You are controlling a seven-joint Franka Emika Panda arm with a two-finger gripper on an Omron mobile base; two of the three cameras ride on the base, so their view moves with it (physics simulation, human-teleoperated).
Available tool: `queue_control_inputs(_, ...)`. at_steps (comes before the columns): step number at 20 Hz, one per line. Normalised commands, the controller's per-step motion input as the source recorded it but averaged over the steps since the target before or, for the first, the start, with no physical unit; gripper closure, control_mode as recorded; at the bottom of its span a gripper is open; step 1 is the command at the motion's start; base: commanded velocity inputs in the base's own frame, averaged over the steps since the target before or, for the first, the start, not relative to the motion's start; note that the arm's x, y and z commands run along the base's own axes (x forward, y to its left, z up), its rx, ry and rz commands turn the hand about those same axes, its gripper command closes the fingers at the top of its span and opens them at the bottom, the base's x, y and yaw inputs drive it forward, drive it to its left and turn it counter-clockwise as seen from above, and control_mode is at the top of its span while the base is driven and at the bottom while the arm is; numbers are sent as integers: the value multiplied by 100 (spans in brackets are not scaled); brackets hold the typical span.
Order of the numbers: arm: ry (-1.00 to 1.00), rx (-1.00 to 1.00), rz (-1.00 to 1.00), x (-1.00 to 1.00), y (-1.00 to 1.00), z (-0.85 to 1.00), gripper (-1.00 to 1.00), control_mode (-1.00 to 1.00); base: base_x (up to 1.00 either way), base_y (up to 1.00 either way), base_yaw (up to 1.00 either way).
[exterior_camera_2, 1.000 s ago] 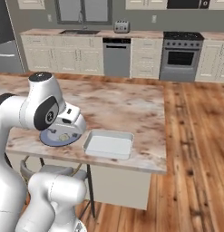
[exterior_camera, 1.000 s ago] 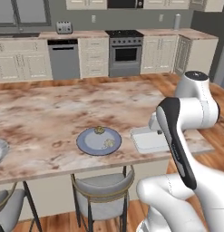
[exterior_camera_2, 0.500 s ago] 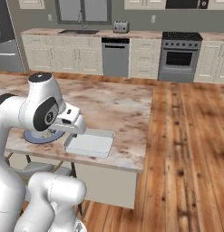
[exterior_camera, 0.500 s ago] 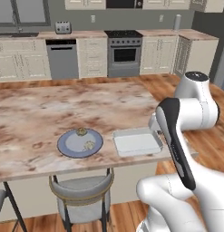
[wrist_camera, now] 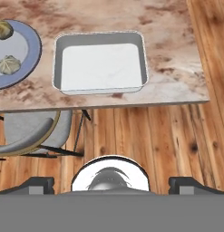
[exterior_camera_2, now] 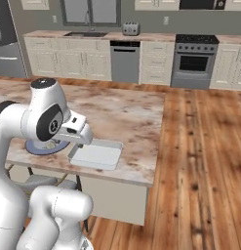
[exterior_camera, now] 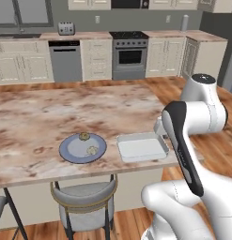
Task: Place two dumplings into each of the tupperware containers and then place the containers in the fridge.
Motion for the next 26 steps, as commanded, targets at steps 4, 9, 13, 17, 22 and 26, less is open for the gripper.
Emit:
queue_control_inputs(4, 0, 0, 0, 0, 0, 0, -100, 100, 73, 0, 0)
queue_control_inputs(9, 0, 0, 0, 0, 0, 0, -100, 100, 28, 0, 0)
queue_control_inputs(13, 0, 0, 0, 11, 19, -1, -100, -100, 0, 0, 0)
queue_control_inputs(17, 3, 0, 14, 98, 100, -45, -100, -100, 0, 0, 0)
queue_control_inputs(22, 12, 5, 30, 100, 100, -78, -100, -100, 0, 0, 0)
queue_control_inputs(26, 17, 1, 28, 72, 100, -77, -100, -100, 0, 0, 0)
